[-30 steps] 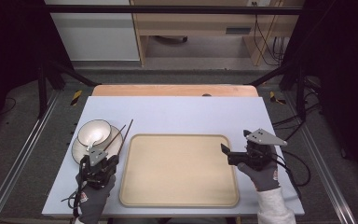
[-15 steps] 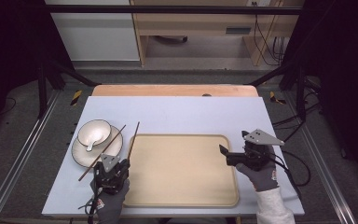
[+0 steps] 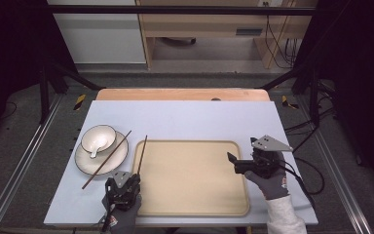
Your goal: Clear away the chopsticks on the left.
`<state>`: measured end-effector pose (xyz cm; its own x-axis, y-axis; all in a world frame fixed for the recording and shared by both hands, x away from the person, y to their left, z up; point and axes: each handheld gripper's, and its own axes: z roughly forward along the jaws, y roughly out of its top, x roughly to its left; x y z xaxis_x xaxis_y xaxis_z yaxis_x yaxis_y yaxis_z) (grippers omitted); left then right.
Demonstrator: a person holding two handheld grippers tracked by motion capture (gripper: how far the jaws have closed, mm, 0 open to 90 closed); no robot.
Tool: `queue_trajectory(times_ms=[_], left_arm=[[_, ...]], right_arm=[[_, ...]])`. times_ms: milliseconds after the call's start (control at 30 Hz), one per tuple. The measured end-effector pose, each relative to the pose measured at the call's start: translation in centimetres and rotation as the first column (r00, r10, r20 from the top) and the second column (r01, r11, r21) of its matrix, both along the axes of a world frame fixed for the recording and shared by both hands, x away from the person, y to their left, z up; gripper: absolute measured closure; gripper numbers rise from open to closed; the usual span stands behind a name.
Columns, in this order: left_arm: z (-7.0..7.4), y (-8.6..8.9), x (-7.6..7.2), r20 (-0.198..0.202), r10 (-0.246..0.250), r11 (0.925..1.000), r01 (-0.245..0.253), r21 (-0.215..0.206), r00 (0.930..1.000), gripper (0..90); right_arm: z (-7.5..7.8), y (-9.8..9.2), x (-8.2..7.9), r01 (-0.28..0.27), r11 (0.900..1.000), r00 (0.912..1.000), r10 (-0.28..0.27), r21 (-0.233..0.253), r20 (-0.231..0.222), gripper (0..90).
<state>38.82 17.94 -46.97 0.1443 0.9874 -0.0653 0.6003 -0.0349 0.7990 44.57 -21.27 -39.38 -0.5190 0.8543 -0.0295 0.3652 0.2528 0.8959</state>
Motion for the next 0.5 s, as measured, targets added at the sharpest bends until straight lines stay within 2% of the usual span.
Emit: queue_trajectory(times_ms=[500], left_arm=[[-1.1,-0.6,0.6,-0.049,0.011,0.9998,-0.011,0.015,0.9987,84.4]], right_arm=[[-0.2,0.2,0.1,-0.002,1.000,1.0000,0.002,-0.013,-0.008,4.6]])
